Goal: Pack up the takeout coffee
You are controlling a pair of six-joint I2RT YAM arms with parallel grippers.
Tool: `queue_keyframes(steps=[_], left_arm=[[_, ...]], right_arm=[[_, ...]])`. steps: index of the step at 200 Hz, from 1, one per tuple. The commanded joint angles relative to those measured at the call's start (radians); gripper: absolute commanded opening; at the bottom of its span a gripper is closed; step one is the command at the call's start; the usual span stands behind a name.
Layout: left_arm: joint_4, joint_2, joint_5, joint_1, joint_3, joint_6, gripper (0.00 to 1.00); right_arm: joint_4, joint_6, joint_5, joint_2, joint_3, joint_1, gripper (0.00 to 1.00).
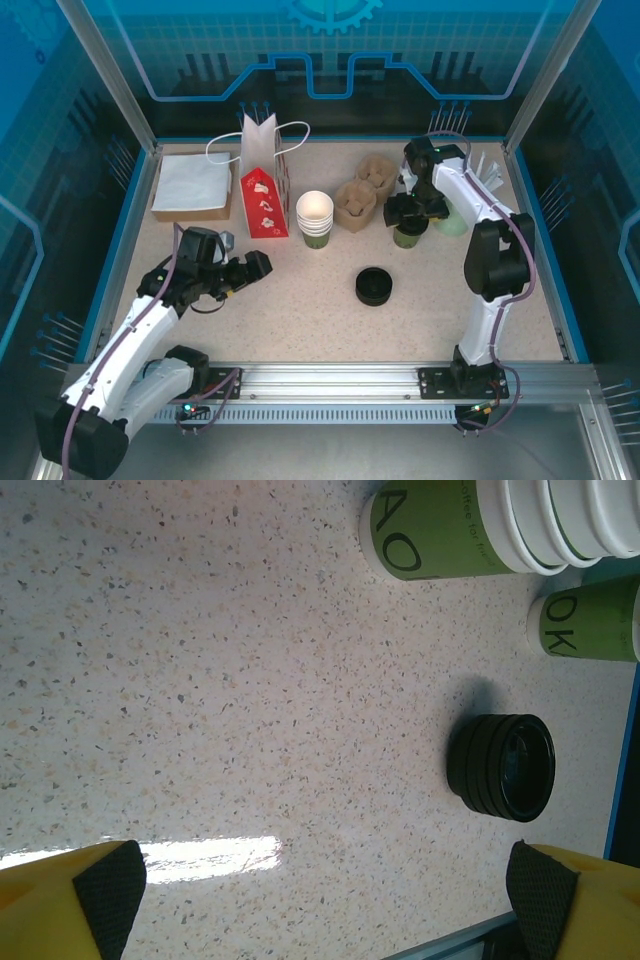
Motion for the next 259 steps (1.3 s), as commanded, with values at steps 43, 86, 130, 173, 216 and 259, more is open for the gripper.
queue_keyframes(steps=[43,86,130,173,216,259], left_arm=[[-0.029,0.01,0.011,0.01,0.055,0.021,0.98],[-0.06,0.005,-0.006,0.015,0.081,0.037,0.98],[-0.122,-0.005,-0.028,0.022,0.177,0.055,0.96],[-0.316,0.106,-0.156,0.024,0.492,0.153,0.89],[-0.486,0.35,-0.355,0.025,0.884,0.296,0.82],[-0.569,0.618,-0.531,0.026,1.168,0.401,0.79]], right_arm=[[-0.065,0.007,-0.002,-0.118,0.02,-0.026,1.0],[-0.053,0.003,-0.013,-0.327,-0.041,-0.029,1.0],[0.064,0.017,-0.143,-0.635,-0.202,-0.026,0.96],[0.248,0.193,-0.326,-0.907,-0.456,-0.025,0.93],[0.197,0.212,-0.286,-0.952,-0.505,-0.021,0.91],[0.191,0.209,-0.269,-0.982,-0.527,-0.021,0.91]])
